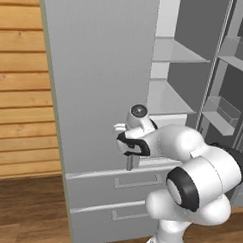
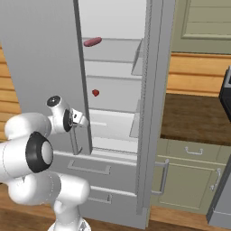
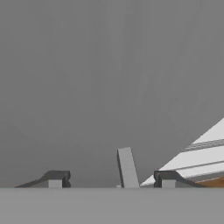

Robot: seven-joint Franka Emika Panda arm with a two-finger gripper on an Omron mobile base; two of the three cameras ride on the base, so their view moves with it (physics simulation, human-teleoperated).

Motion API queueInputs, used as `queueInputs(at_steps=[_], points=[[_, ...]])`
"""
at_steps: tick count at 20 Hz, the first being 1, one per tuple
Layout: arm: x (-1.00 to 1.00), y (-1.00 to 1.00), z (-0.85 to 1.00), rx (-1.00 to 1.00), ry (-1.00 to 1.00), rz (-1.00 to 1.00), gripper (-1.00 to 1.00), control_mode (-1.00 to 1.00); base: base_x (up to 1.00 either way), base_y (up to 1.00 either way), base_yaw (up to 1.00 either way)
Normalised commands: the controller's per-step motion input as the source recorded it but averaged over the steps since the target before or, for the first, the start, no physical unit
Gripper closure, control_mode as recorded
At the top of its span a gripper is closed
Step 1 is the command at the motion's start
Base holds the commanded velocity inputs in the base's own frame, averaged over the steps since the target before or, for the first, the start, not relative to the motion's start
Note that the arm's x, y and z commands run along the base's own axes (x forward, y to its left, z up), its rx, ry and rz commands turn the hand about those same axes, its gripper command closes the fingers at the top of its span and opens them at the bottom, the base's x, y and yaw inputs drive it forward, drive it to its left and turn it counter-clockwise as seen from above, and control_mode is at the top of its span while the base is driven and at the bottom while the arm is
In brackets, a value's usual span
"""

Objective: Take the strawberry from the fridge and place it on top of the pancake, located on the dining counter.

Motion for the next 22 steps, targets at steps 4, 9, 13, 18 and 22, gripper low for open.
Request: queueInputs(at_steps=[4, 9, 13, 18, 22], points=[[-0.33, 0.37, -0.18, 0.0, 0.01, -0.06, 1.0, -1.0, 0.0, 0.0, 0.0], [-0.44, 0.63, -0.33, 0.0, 0.13, -0.06, 1.0, -1.0, 0.0, 0.0, 0.0], [-0.56, 0.76, -0.54, 0.0, 0.2, -0.05, 1.0, -1.0, 0.0, 0.0, 0.0], [-0.93, 0.93, -0.65, 0.0, -0.02, -0.11, 1.0, -1.0, 0.0, 0.0, 0.0], [-0.97, 1.0, -0.56, -0.05, -0.18, -0.12, 1.0, -1.0, 0.0, 0.0, 0.0]])
